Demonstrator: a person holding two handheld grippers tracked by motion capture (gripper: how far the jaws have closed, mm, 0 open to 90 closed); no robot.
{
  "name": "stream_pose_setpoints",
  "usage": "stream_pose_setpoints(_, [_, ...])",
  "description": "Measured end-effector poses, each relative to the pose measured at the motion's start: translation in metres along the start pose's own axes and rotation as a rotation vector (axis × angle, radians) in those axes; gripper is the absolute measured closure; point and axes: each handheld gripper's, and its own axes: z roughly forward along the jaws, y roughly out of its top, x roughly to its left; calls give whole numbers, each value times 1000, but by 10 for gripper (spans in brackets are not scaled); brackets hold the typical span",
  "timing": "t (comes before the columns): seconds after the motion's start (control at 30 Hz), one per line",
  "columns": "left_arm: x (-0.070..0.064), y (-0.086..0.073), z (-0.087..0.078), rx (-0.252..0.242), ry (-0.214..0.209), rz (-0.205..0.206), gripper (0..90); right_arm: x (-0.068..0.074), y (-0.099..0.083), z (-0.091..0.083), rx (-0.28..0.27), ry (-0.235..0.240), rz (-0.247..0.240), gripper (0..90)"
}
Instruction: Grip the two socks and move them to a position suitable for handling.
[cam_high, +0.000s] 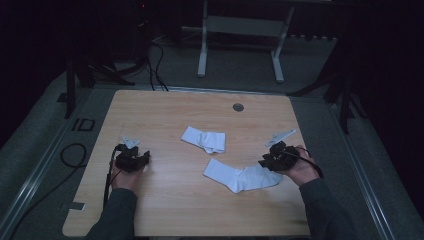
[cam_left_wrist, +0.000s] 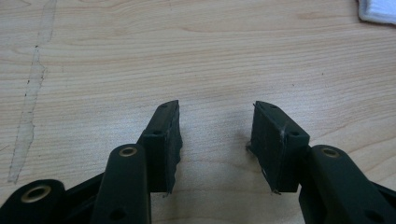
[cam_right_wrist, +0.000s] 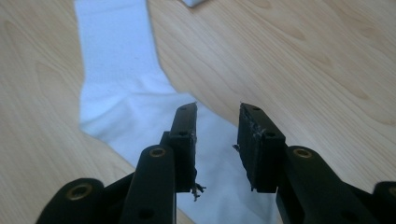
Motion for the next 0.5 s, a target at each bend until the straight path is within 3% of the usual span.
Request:
stream_pose_setpoints(0.13, [0,0,0,-1,-2,1,525,13,3,10,11,19,-28,711])
stream_pose_setpoints(0.17, [0,0,0,-1,-2,1,525,24,5,21,25,33,-55,791])
stream_pose_setpoints(0.27, [0,0,0,-1,-2,1,525,41,5,38,62,44,-103,854])
stream_pose_setpoints(0.37, [0,0,0,-1,-3,1,525,54,3,51,80,62,-135,866])
stream_pose_setpoints(0.5, [0,0,0,-1,-2,1,525,61,1,63,88,78,-141,876])
